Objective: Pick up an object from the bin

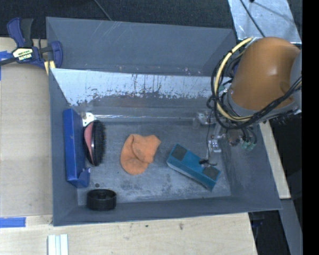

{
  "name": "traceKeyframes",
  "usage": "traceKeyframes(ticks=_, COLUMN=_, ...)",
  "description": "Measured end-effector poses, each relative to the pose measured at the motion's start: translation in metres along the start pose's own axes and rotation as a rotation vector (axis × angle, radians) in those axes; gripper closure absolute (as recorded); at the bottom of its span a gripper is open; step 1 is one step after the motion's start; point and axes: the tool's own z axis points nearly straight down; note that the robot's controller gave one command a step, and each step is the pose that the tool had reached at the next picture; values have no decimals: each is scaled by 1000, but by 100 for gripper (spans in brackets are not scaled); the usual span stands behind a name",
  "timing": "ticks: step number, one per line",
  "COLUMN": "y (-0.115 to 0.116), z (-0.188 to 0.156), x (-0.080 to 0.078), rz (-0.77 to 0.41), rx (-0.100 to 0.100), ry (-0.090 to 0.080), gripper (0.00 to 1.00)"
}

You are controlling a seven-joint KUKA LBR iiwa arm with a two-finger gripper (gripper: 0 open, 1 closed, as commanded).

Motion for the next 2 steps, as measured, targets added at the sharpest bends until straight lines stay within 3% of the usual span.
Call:
traceKeyframes(ticks=1, y=0, z=-5, x=-2, rz=-1, rx=1, ry=-9, gripper=0)
traceKeyframes(ticks=2, y=-6, z=46, x=0, rz=147, rx=0, ry=-10, gripper=0)
